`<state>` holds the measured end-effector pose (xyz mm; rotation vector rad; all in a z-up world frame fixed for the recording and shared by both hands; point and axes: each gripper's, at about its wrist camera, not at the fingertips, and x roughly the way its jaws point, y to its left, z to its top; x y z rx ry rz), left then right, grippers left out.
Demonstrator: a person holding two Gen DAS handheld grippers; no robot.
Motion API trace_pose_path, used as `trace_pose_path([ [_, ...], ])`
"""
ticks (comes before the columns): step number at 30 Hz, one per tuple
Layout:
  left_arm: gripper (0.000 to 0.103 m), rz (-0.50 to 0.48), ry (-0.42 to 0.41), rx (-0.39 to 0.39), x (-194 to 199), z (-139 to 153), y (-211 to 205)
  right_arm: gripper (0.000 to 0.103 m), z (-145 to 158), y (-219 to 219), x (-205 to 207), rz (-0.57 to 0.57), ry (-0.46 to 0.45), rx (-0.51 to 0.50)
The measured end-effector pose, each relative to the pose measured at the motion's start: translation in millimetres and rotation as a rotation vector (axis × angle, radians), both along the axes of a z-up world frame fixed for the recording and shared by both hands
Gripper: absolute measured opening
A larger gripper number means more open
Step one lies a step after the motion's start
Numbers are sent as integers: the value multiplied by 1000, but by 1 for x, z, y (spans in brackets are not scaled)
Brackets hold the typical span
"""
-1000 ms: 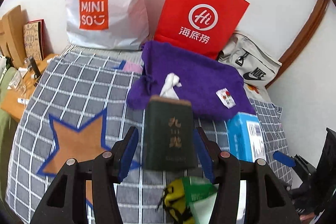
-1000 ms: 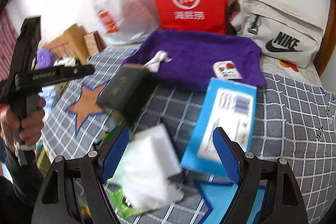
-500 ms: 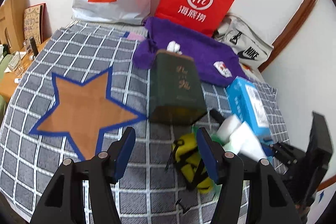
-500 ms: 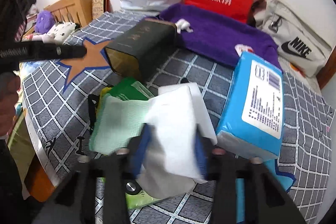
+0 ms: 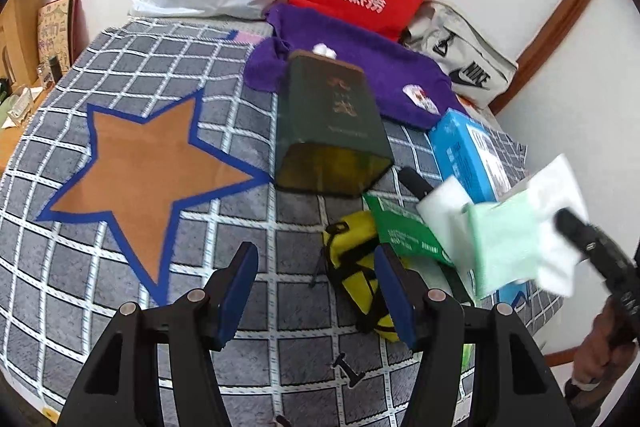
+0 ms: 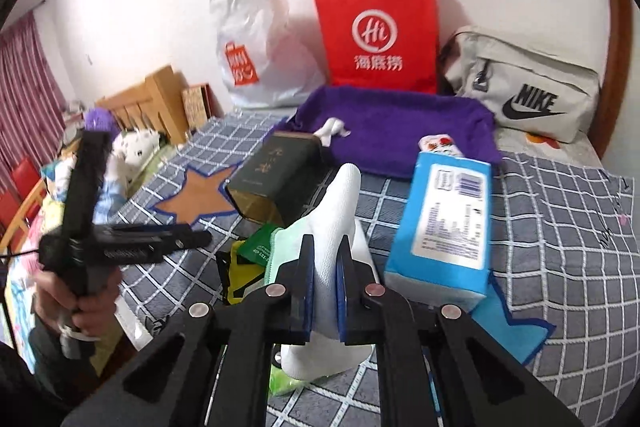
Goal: Organize soft objects
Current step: 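Grasp the white-and-mint sock with the right gripper while the left approaches the yellow pouch, then grasp the yellow-black pouch with the left gripper while the right lifts the sock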
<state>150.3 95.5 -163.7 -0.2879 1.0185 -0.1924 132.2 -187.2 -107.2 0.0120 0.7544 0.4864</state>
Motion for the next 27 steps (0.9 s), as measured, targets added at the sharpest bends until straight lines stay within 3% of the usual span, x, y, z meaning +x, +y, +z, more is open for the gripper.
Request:
trace_pose_path([
  [9, 56, -74, 62, 16, 1, -26, -41, 9, -3, -46, -29, -70, -21, -42],
  [12, 44, -61, 36, 88, 3, -31, -52, 9, -15, -57, -32, -87, 6, -66],
  [14, 31, -52, 17, 181, 3, -32, -58, 9, -29, -65, -30, -109, 34, -82],
  [16, 14, -46, 10, 200, 3, -30, -55, 9, -45, -73, -24, -132, 88, -77],
  [19, 7, -24, 15, 125, 1, -25, -35, 11, -63, -79, -15, -150, 132, -87],
  [22, 7, 24, -1, 176, -5, -17, -14, 13, -73, -86, -11, -167, 154, -97],
  [24, 6, 54, 1, 187, -9, -14, 0, 37, -77, -90, -10, -162, 176, -72],
  [26, 6, 78, 8, 170, -11, -13, 13, 53, -81, -91, -11, -161, 184, -71],
  [27, 6, 89, 11, 169, -13, -13, 19, 56, -83, -90, -11, -156, 183, -73],
])
